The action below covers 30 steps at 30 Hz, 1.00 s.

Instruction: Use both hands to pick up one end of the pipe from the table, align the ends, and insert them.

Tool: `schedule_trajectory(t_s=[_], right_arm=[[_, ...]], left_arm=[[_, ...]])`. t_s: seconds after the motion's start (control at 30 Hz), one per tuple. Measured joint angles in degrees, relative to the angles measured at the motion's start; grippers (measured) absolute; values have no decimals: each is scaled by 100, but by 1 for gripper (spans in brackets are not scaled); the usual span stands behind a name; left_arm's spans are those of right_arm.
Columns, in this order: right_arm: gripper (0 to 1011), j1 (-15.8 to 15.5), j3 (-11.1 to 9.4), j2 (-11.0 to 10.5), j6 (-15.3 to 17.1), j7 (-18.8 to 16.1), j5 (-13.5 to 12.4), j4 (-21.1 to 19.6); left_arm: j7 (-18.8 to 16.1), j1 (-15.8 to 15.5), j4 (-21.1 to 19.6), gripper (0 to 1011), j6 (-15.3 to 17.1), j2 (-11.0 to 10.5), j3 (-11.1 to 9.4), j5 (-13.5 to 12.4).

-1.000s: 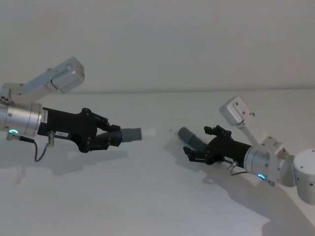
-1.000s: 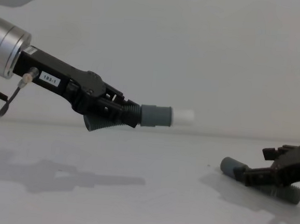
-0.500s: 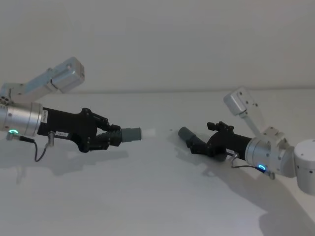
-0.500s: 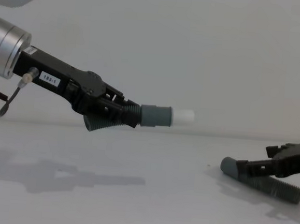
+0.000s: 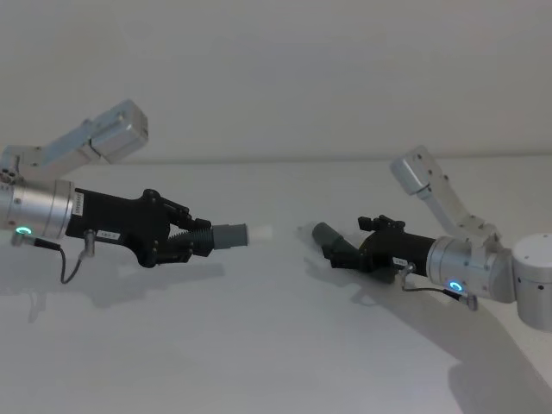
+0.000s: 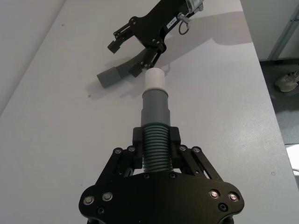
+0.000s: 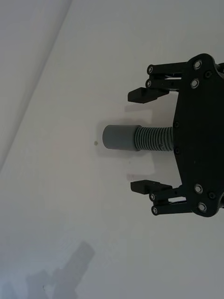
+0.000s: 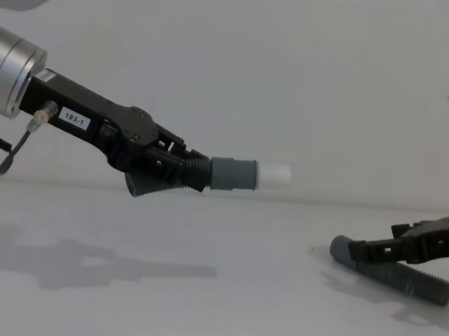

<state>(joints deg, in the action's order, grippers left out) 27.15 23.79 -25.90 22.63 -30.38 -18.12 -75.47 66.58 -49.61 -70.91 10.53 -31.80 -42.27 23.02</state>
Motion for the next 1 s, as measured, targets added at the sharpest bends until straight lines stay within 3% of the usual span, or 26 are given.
schedule_trajectory(t_s=[0.5,1.0], right_arm=[[1003,148,182,-12,38,-109,-26,208],[1003,239,350,-38,-139,-127,54,412]], left_arm=[[0,0,0,292,0,0,0,0],[0,0,0,292,0,0,0,0]])
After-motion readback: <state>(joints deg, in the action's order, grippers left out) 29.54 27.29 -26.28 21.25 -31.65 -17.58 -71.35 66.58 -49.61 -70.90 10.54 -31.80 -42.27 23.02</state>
